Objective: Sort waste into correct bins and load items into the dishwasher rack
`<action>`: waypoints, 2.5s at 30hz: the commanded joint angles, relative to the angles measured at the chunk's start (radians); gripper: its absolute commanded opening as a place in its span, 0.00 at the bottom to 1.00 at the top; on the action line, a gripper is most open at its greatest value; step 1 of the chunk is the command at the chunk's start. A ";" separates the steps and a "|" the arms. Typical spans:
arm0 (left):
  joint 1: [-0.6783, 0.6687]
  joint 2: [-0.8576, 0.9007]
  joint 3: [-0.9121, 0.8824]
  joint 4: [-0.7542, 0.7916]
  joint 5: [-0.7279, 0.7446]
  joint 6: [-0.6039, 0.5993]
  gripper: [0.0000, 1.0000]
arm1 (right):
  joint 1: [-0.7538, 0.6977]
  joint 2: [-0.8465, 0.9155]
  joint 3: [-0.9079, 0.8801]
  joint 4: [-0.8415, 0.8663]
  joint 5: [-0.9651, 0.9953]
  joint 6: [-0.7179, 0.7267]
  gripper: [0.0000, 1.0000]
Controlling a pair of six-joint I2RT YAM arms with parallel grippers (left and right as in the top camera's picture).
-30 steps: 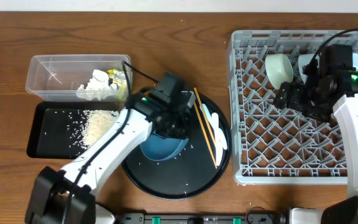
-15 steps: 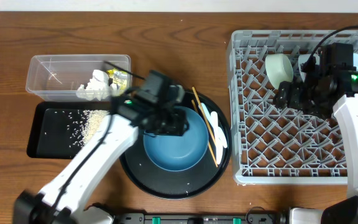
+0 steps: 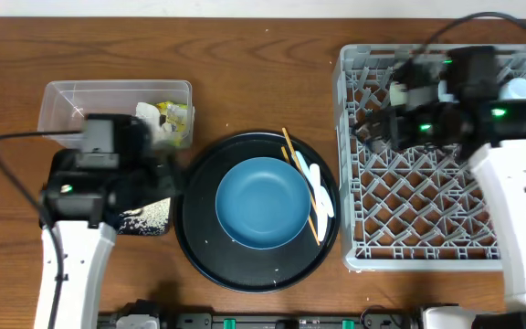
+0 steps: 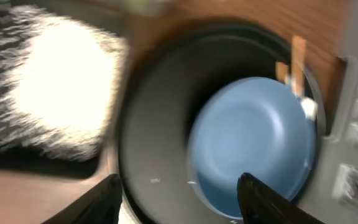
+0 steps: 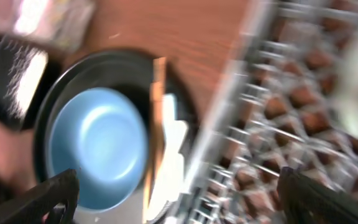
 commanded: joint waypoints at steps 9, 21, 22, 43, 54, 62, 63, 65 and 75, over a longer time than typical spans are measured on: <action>0.203 -0.001 -0.007 -0.053 -0.100 0.013 0.63 | 0.356 0.131 -0.019 0.002 0.275 0.034 0.97; 0.203 -0.001 -0.020 -0.062 -0.100 0.013 0.67 | 0.425 0.416 -0.031 0.035 0.275 0.238 0.73; 0.203 -0.001 -0.020 -0.062 -0.100 0.013 0.67 | 0.430 0.431 -0.031 0.036 0.275 0.238 0.72; 0.203 0.000 -0.020 -0.062 -0.100 0.013 0.68 | 0.474 0.517 -0.029 0.055 0.320 0.361 0.01; 0.203 0.000 -0.020 -0.062 -0.100 0.013 0.68 | 0.450 0.233 0.067 0.050 0.552 0.360 0.01; 0.203 0.000 -0.020 -0.062 -0.100 0.013 0.68 | 0.361 -0.013 0.076 0.015 0.942 0.360 0.01; 0.203 0.000 -0.020 -0.062 -0.100 0.013 0.68 | 0.341 -0.033 0.076 0.008 0.997 0.360 0.01; 0.203 0.000 -0.020 -0.062 -0.100 0.013 0.68 | 0.280 -0.076 0.076 -0.012 1.117 0.360 0.01; 0.203 0.000 -0.020 -0.062 -0.099 0.013 0.68 | -0.048 -0.133 0.071 -0.106 1.419 0.399 0.01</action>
